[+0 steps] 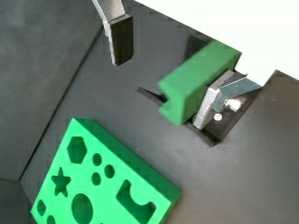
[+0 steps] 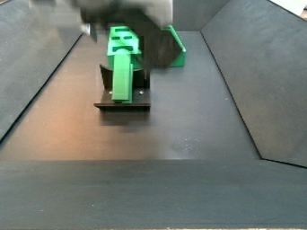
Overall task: Pick up the arch object. Move up. Place the arch object on the fixture. Regrasp the arch object. Rotate the arch object. Move to above the board. Insert the arch object.
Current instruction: Regrasp the arch object.
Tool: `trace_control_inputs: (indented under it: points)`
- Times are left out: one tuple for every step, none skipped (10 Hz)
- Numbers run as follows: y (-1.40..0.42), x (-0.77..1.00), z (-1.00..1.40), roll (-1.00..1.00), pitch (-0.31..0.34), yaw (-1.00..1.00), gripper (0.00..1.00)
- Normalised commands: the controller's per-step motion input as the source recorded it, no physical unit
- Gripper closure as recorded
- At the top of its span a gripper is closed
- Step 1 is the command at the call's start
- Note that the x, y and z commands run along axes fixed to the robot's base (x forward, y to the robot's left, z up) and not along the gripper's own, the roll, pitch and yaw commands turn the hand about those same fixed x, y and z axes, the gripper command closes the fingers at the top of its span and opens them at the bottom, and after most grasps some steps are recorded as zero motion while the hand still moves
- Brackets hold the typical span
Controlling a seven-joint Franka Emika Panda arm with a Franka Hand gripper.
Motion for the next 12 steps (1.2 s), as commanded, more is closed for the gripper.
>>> trace_control_inputs:
  points:
    - [-0.85, -0.12, 0.75, 1.00, 0.061, 0.02, 0.00]
    - [-0.63, -0.07, 0.48, 1.00, 0.059, 0.02, 0.00]
    - [-0.44, -0.05, 0.25, 1.00, 0.058, 0.02, 0.00]
    - [-0.18, -0.02, 0.03, 1.00, 0.054, 0.02, 0.00]
    - [-0.07, -0.02, 0.02, 1.00, 0.054, 0.02, 0.00]
    - [-0.02, -0.02, 0.05, 1.00, 0.054, 0.02, 0.00]
    - [-0.04, -0.02, 0.02, 1.00, 0.050, 0.02, 0.00]
    - [-0.03, -0.03, 0.02, 1.00, 0.044, 0.02, 0.00]
    - [-0.03, -0.03, 0.02, 1.00, 0.041, 0.02, 0.00]
    - [-0.02, -0.02, 0.01, 1.00, 0.035, 0.02, 0.00]
    - [-0.02, -0.02, 0.01, 1.00, 0.032, 0.03, 0.00]
    - [-0.02, -0.01, 0.01, 1.00, 0.026, 0.03, 0.00]
